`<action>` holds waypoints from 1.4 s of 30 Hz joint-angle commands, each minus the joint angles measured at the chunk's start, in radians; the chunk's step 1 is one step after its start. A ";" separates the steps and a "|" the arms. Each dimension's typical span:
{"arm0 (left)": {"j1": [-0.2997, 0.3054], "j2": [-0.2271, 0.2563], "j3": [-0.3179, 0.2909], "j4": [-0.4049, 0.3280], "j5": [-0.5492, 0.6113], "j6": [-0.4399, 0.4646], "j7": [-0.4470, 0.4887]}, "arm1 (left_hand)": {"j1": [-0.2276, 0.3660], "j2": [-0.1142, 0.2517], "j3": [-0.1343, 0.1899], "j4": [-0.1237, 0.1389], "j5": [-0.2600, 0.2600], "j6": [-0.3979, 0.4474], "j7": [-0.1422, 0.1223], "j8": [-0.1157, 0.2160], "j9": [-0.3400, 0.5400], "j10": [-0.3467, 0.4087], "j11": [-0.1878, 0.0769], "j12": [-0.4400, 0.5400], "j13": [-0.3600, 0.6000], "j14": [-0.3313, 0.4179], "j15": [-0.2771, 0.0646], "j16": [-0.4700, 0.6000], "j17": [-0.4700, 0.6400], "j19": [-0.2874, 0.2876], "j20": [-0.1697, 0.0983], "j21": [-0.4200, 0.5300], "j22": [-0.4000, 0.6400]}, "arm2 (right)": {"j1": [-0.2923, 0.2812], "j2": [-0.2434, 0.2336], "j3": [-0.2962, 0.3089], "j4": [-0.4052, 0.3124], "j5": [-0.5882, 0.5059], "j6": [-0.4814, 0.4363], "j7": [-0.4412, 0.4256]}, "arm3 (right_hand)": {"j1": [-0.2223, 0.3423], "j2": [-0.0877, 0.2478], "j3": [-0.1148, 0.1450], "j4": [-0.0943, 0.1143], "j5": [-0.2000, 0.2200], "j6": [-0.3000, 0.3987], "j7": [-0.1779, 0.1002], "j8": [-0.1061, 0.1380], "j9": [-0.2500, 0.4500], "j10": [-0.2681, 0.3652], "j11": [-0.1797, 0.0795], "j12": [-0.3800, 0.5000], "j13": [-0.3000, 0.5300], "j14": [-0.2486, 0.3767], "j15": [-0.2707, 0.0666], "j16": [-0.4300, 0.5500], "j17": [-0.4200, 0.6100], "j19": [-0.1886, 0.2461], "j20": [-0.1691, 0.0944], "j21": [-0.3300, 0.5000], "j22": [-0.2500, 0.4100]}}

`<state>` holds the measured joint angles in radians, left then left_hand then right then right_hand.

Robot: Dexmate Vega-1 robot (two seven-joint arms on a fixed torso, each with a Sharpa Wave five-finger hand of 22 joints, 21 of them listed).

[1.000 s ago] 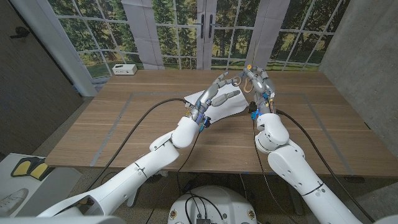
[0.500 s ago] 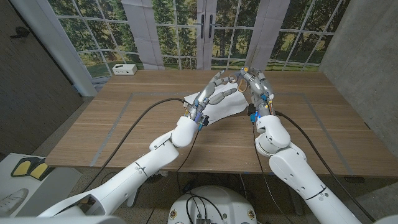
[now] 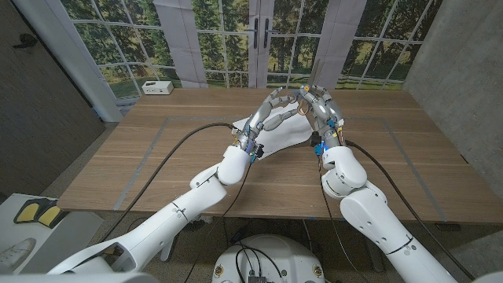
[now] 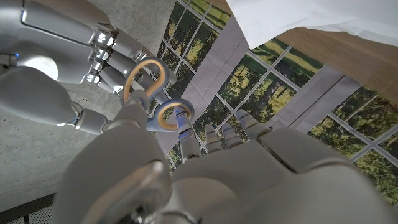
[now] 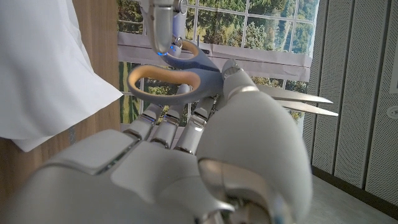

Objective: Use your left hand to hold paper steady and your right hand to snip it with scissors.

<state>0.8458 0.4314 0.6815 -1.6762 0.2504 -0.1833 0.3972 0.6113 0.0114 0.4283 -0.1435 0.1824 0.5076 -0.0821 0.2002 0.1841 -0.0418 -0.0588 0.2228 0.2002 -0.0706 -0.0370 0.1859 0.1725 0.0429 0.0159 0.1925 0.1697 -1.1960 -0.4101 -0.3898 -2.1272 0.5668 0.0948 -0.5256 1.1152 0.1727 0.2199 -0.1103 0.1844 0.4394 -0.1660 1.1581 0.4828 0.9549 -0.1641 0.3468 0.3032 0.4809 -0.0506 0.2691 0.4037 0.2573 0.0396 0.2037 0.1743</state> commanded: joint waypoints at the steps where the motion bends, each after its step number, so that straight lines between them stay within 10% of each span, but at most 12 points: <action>1: -0.017 -0.014 0.014 0.032 0.045 -0.021 0.036 | 0.006 0.012 0.001 -0.005 0.002 0.013 -0.004 0.006 0.004 0.007 -0.004 0.007 0.001 0.010 -0.029 0.005 0.001 0.007 -0.002 0.006 0.005 | 0.005 -0.009 -0.013 -0.008 0.036 -0.019 0.025 | 0.013 0.014 0.024 0.016 -0.001 0.004 0.003 0.008 0.000 0.058 0.004 0.023 0.004 0.014 -0.176 0.009 0.000 0.011 0.003 0.000 0.002; 42: -0.019 -0.031 0.042 0.040 0.158 0.002 0.127 | 0.020 0.016 -0.009 -0.008 0.002 0.008 -0.011 -0.005 0.005 0.016 -0.005 0.008 0.001 0.019 -0.038 0.001 0.001 0.013 -0.004 0.005 0.006 | -0.026 -0.039 -0.009 -0.048 0.056 -0.010 0.027 | 0.021 0.014 0.029 0.012 -0.005 0.000 0.011 0.022 -0.022 0.063 0.012 0.029 0.005 0.027 -0.179 0.013 -0.001 0.010 0.014 -0.001 0.003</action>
<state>0.8241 0.4075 0.7161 -1.6375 0.3732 -0.1919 0.4870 0.6229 0.0230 0.4201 -0.1518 0.1824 0.5214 -0.0859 0.1994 0.1843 -0.0313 -0.0588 0.2228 0.2002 -0.0550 -0.0357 0.1858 0.1725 0.0481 0.0105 0.1924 0.1697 -1.2137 -0.4411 -0.4042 -2.1660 0.6119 0.0797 -0.5056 1.1297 0.1690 0.2226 -0.1130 0.1739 0.4354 -0.1625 1.1726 0.4596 0.9550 -0.1642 0.3469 0.3031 0.4985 -0.0464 0.2747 0.4036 0.2625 0.0523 0.2038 0.1743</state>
